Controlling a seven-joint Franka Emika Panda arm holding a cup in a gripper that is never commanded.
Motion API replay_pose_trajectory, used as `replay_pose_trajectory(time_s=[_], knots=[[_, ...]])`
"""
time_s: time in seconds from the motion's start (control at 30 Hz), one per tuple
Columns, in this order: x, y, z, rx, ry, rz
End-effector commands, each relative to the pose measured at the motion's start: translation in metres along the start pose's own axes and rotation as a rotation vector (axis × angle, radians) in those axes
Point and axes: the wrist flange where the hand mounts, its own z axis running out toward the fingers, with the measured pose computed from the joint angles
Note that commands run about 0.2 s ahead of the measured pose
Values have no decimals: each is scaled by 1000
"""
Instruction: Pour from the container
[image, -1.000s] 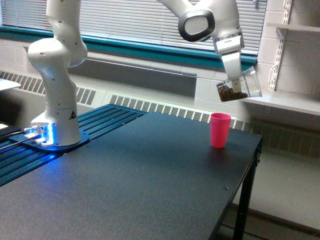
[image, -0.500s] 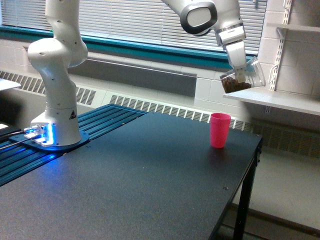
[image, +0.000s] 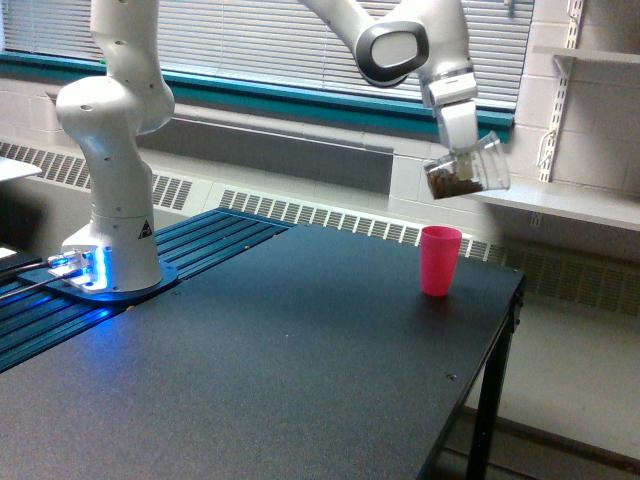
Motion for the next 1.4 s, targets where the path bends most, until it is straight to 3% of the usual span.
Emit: replay_pose_trajectory(time_s=[0.03,0.67,1.4], knots=[[-28,-18,-9,3,10,7],[-89,-59,-10,-57,-1,-79],[-133,-68,28,-128,-71,-128]])
